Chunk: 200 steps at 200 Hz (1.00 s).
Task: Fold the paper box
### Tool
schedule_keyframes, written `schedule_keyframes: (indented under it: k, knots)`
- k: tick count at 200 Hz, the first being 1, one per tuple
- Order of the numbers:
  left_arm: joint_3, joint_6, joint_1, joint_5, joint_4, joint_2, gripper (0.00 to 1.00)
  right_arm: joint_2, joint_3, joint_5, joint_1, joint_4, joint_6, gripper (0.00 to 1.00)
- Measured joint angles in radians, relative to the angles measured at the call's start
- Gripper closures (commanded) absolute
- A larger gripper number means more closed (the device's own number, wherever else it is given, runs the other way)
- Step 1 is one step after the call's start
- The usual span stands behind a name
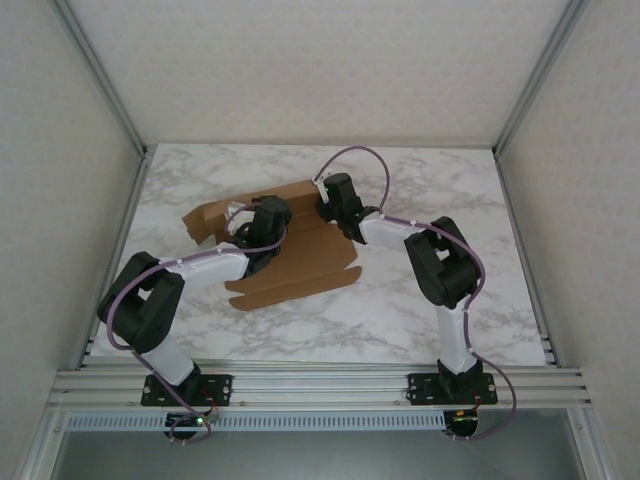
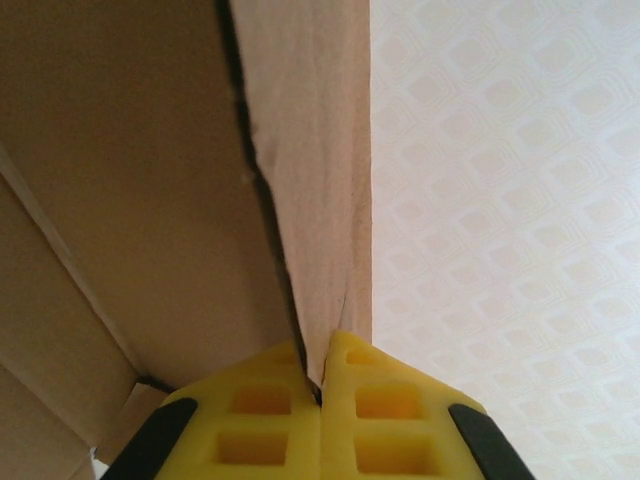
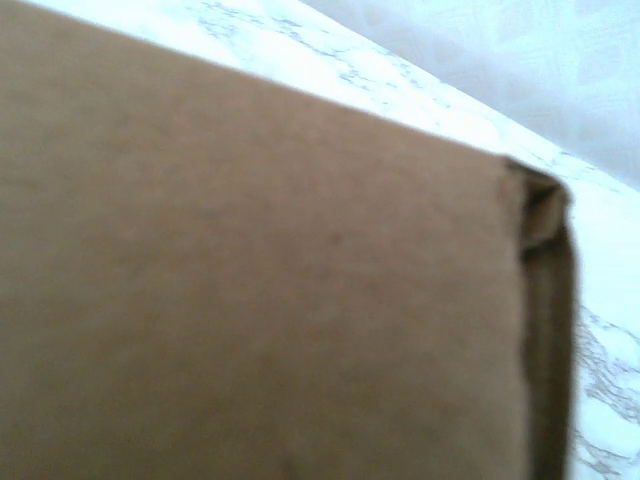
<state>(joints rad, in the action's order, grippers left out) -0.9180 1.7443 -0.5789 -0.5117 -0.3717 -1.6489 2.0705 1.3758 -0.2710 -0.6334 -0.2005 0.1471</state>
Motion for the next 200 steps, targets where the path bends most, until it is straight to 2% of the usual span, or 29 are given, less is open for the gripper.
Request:
schedule_keyframes:
  k: [17, 44, 88, 124, 134, 150, 156, 200]
  knots:
    - [-0.008, 0.011, 0.000, 0.001, 0.011, 0.000, 1.00, 0.021, 0.030, -0.042, -0.009, 0.008, -0.031, 0.97]
    - [-0.019, 0.021, 0.000, 0.000, 0.031, -0.002, 1.00, 0.045, 0.074, -0.132, -0.032, 0.047, -0.094, 1.00]
    - [-0.039, 0.034, 0.000, -0.001, 0.060, -0.007, 1.00, 0.088, 0.160, -0.242, -0.064, 0.140, -0.172, 0.99]
    - [-0.043, 0.041, 0.000, -0.004, 0.070, -0.011, 1.00, 0.090, 0.167, -0.269, -0.072, 0.162, -0.217, 0.80]
    - [-0.043, 0.044, 0.000, -0.004, 0.070, -0.011, 1.00, 0.090, 0.169, -0.272, -0.072, 0.170, -0.213, 0.69]
    - [-0.045, 0.045, 0.000, -0.004, 0.078, -0.011, 1.00, 0.089, 0.161, -0.264, -0.072, 0.172, -0.211, 0.40]
    - [-0.045, 0.045, 0.000, -0.005, 0.081, -0.011, 1.00, 0.085, 0.144, -0.253, -0.072, 0.155, -0.207, 0.34]
    - [-0.050, 0.044, -0.005, 0.000, 0.101, -0.011, 1.00, -0.053, -0.087, -0.114, -0.040, 0.029, -0.179, 0.20]
